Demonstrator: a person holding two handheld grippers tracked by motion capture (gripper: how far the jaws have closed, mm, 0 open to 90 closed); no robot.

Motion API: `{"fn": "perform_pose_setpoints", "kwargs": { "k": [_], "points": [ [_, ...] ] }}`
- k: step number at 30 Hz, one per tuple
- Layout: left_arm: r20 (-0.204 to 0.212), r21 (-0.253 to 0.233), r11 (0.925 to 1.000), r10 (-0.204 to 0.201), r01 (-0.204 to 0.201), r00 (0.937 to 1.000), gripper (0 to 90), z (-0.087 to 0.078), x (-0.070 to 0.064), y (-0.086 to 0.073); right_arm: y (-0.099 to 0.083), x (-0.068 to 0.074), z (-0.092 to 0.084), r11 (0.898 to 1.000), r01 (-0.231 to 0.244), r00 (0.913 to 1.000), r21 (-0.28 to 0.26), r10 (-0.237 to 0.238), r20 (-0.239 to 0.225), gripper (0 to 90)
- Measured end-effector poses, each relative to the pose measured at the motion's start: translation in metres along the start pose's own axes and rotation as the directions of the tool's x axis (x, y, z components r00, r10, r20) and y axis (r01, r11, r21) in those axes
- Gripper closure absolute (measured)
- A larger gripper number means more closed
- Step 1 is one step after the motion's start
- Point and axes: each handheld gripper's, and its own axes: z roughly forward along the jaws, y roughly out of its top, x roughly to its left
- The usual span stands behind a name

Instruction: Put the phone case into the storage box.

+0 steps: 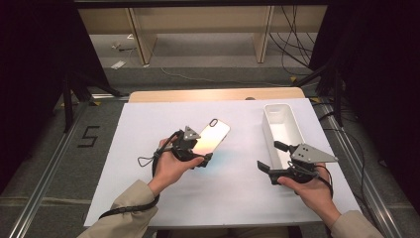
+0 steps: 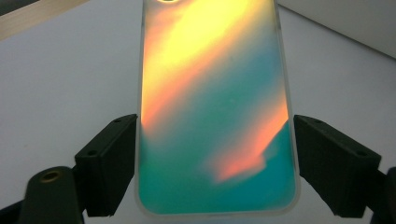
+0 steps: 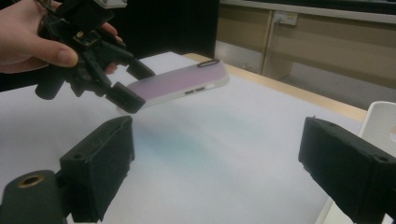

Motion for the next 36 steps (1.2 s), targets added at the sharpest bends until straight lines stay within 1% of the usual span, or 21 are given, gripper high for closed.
{"fn": "perform_pose_setpoints", "kwargs": {
  "k": [5,13,21,29,36],
  "points": [
    [0.001,-0.003,1.0,0.005,-0.005,1.0,17.1,-0.002,0.0,-0.004,0.003,0.002,0.004,1.0,0.001,1.0,-0.007,-0.001,0.001,12.0],
    [0.008,-0.014,0.9998,0.016,-0.016,0.9998,17.1,-0.008,-0.005,-0.008,0.008,0.004,0.013,1.0,-0.008,1.0,-0.006,0.008,0.0,12.0],
    [0.015,-0.017,0.9996,0.023,-0.023,0.9996,17.1,-0.013,-0.007,-0.013,0.014,0.005,0.03,1.0,-0.017,0.9999,-0.009,0.017,-0.004,12.3],
    [0.023,-0.02,0.9991,0.036,-0.036,0.9991,17.1,-0.016,-0.013,-0.017,0.019,0.008,0.045,1.0,-0.01,0.9998,-0.004,0.01,-0.015,12.7],
    [0.027,-0.025,0.9986,0.048,-0.047,0.9985,17.1,-0.018,-0.017,-0.018,0.022,0.007,0.055,1.0,-0.025,0.9995,0.002,0.025,-0.021,12.6]
  ]
}}
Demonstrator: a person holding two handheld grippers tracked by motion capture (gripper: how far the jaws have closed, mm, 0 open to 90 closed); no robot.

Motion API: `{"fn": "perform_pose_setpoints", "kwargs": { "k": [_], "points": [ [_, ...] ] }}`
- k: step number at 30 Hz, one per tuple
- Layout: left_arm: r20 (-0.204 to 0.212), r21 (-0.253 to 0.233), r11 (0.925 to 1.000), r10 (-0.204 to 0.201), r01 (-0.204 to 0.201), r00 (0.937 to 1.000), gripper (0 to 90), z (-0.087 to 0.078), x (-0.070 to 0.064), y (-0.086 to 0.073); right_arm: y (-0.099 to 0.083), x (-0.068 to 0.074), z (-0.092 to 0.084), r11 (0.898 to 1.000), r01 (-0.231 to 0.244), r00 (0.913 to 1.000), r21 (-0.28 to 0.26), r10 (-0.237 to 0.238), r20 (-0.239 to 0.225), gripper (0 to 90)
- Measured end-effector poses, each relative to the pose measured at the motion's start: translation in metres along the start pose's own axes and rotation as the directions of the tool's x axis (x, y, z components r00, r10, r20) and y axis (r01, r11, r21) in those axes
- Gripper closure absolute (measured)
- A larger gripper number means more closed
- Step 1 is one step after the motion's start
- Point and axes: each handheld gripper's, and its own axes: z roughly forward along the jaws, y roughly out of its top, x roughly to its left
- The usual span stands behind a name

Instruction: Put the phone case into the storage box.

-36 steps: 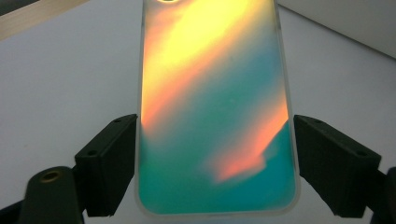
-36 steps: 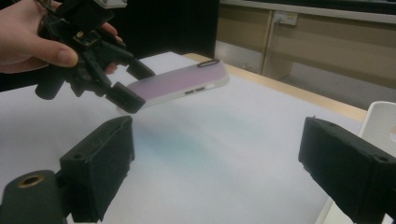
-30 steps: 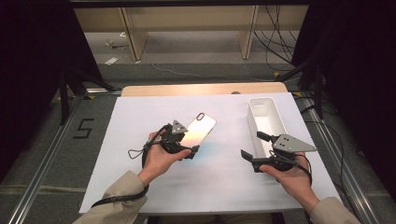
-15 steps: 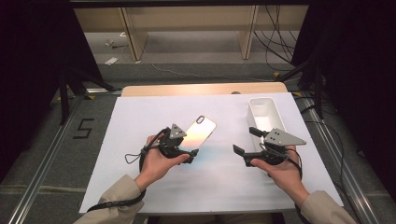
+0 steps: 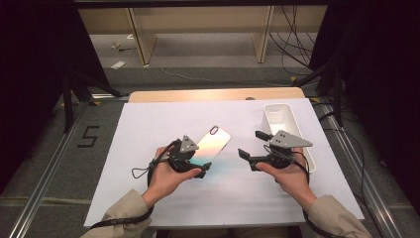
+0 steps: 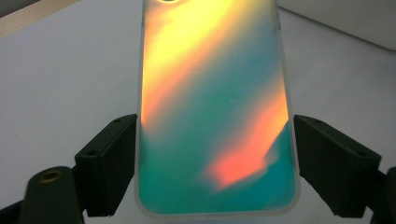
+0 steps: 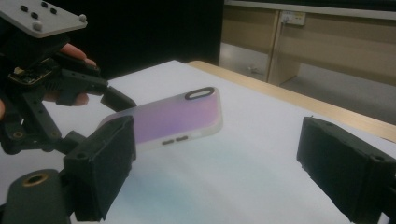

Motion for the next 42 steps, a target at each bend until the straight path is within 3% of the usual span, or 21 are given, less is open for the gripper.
{"fn": "perform_pose_setpoints", "kwargs": {
  "k": [22,33,42],
  "points": [
    [0.034,-0.002,0.9992,0.039,-0.039,0.9987,17.1,0.001,-0.017,-0.001,0.008,-0.003,0.043,0.999,-0.028,0.9995,0.03,0.029,-0.016,12.7],
    [0.041,-0.008,0.9988,0.048,-0.047,0.998,17.1,0.0,-0.02,0.0,0.008,-0.002,0.066,0.997,-0.056,0.9977,0.056,0.058,-0.035,13.8],
    [0.053,-0.001,0.9987,0.051,-0.051,0.9973,17.1,0.001,-0.023,0.0,0.004,-0.004,0.077,0.991,-0.106,0.9931,0.082,0.11,-0.04,15.0]
  ]
}}
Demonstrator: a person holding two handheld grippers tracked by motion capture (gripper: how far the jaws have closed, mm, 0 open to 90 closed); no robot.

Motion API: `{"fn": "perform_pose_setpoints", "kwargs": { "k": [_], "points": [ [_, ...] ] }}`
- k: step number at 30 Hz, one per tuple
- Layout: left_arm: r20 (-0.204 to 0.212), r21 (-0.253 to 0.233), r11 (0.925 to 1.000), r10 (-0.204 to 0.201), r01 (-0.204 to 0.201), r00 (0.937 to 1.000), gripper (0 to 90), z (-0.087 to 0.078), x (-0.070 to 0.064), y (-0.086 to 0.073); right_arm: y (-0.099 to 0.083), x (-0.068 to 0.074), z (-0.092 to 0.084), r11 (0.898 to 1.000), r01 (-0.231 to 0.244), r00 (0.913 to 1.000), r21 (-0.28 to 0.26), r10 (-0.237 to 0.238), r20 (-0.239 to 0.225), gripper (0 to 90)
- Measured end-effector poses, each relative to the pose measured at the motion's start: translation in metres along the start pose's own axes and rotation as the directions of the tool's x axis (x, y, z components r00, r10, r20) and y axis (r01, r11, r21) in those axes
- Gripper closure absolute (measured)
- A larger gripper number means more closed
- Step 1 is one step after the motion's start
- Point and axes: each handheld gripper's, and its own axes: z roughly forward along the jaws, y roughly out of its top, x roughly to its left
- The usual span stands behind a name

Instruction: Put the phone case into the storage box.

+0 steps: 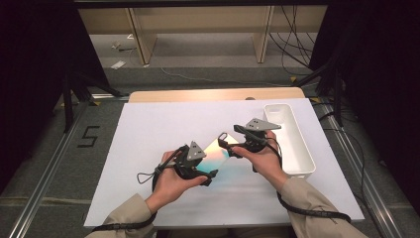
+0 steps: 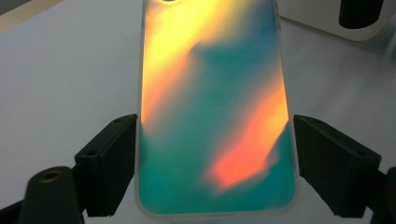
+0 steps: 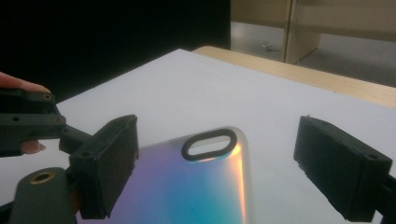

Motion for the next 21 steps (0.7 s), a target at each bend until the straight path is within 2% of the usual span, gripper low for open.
{"fn": "perform_pose_setpoints", "kwargs": {
  "k": [15,21],
  "points": [
    [-0.01,0.002,1.0,0.005,-0.005,0.9999,17.1,0.001,0.001,-0.001,-0.002,-0.001,0.013,0.999,-0.039,0.9991,0.035,0.04,-0.015,18.4],
    [-0.01,0.001,1.0,0.007,-0.007,0.9999,17.1,0.001,0.001,-0.001,-0.003,-0.003,0.015,0.998,-0.046,0.9988,0.046,0.047,-0.015,23.4]
  ]
}}
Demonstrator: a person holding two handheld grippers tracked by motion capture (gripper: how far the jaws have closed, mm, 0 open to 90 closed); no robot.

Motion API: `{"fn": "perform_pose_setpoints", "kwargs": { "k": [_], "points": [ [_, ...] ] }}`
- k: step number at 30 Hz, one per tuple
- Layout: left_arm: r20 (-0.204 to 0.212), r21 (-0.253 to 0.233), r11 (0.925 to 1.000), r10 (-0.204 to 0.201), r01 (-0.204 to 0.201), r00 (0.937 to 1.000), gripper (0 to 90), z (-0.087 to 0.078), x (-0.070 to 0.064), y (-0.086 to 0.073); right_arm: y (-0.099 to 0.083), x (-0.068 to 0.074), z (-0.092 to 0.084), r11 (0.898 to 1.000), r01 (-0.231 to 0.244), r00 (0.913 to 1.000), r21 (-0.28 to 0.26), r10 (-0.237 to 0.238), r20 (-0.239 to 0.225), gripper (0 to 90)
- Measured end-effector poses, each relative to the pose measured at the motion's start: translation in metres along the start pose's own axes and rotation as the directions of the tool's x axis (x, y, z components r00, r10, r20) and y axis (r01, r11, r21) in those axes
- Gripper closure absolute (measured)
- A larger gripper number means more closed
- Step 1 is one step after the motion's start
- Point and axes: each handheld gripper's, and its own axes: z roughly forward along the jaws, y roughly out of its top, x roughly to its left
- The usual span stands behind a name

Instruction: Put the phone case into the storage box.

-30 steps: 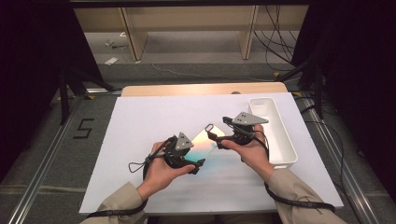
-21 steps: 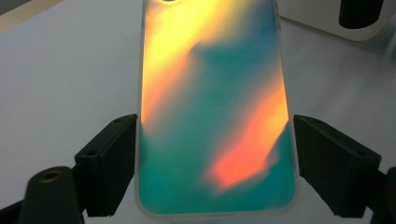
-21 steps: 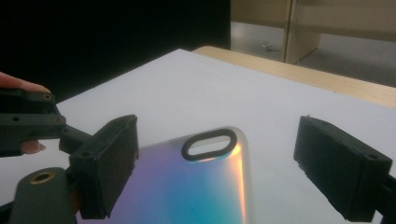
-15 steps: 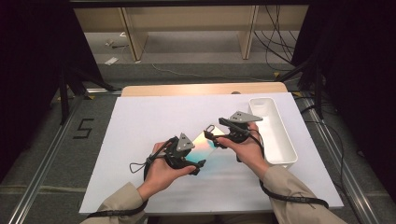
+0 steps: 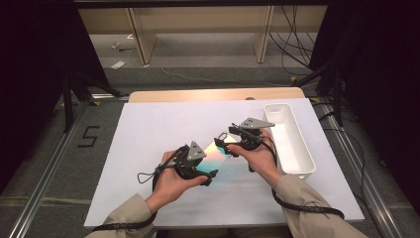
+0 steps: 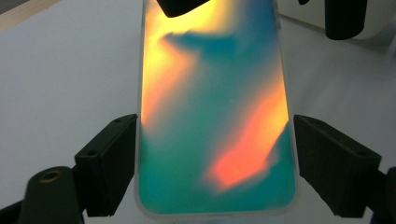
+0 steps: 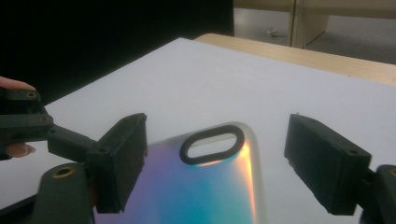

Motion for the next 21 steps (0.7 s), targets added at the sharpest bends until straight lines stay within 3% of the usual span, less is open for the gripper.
{"fn": "perform_pose_setpoints", "kwargs": {
  "k": [21],
  "points": [
    [-0.003,-0.001,1.0,0.003,-0.003,1.0,17.1,0.0,-0.0004,0.0001,0.0002,-0.0001,0.006,0.999,-0.031,0.9992,0.02,0.031,-0.024,34.2]
  ]
}}
